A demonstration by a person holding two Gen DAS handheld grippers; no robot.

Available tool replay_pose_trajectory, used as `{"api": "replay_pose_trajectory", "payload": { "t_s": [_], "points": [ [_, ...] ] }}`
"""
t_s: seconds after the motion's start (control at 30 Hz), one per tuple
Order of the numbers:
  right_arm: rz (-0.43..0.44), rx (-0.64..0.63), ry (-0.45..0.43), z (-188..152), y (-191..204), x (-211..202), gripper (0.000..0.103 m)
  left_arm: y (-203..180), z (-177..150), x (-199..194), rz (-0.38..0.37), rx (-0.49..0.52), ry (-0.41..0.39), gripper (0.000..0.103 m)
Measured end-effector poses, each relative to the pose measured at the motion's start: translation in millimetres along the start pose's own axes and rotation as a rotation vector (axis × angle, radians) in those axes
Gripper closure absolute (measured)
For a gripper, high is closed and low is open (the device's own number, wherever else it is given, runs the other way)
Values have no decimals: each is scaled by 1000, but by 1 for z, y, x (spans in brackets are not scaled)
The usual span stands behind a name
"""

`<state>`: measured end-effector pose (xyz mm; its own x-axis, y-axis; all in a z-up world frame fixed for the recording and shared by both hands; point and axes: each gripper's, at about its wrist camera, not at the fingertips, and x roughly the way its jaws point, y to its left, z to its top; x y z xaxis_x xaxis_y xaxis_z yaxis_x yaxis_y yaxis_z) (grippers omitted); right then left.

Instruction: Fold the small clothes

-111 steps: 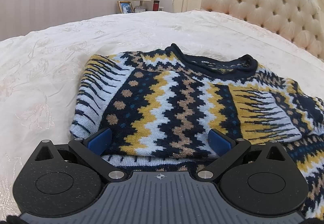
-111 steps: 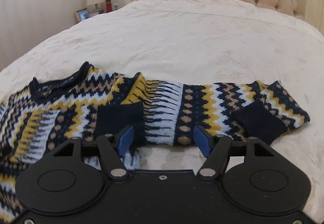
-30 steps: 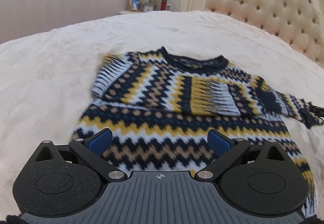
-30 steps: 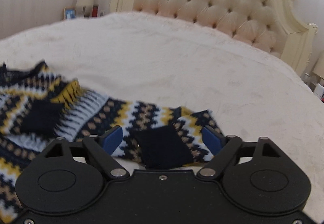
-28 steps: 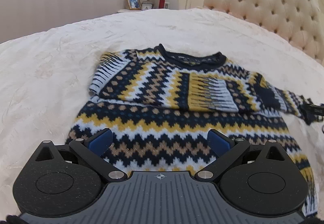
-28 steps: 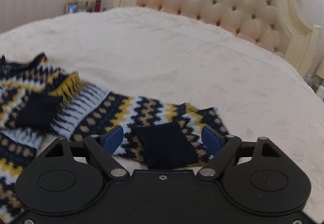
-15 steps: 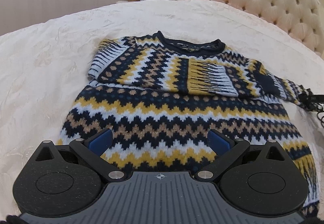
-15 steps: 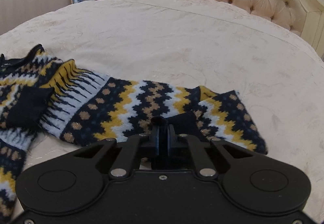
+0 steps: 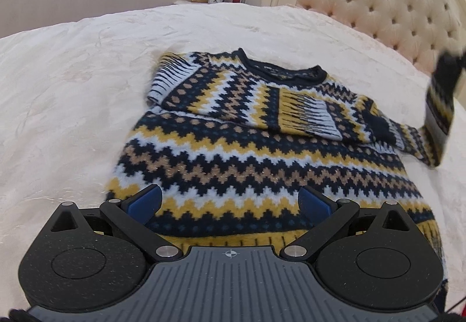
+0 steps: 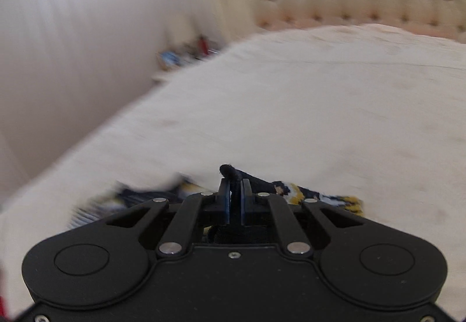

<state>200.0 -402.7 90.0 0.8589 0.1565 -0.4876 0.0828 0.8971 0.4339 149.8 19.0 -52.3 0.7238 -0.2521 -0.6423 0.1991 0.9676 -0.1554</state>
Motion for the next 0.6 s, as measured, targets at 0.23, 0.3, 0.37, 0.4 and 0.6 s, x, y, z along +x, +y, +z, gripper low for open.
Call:
{"api": "replay_pose_trajectory", "payload": {
  "t_s": [0.23,0.3,0.37,0.4,0.6],
  "points": [
    [307,52,16,2,106,28,91,22,5,-14,7,-19,-30,2],
    [350,23,31,-8,135,46,91,29,5,-16,10,-28,-31,2],
    [388,21,57,-22,152,65,91,36,5,-17,13,-37,-28,2],
    [404,20,78,-31,161,77,91,39,4,-18,14,-44,-26,2],
    [410,-6,205,-92,182,137,88,59,1,-15,-12,-105,-6,2]
  ]
}}
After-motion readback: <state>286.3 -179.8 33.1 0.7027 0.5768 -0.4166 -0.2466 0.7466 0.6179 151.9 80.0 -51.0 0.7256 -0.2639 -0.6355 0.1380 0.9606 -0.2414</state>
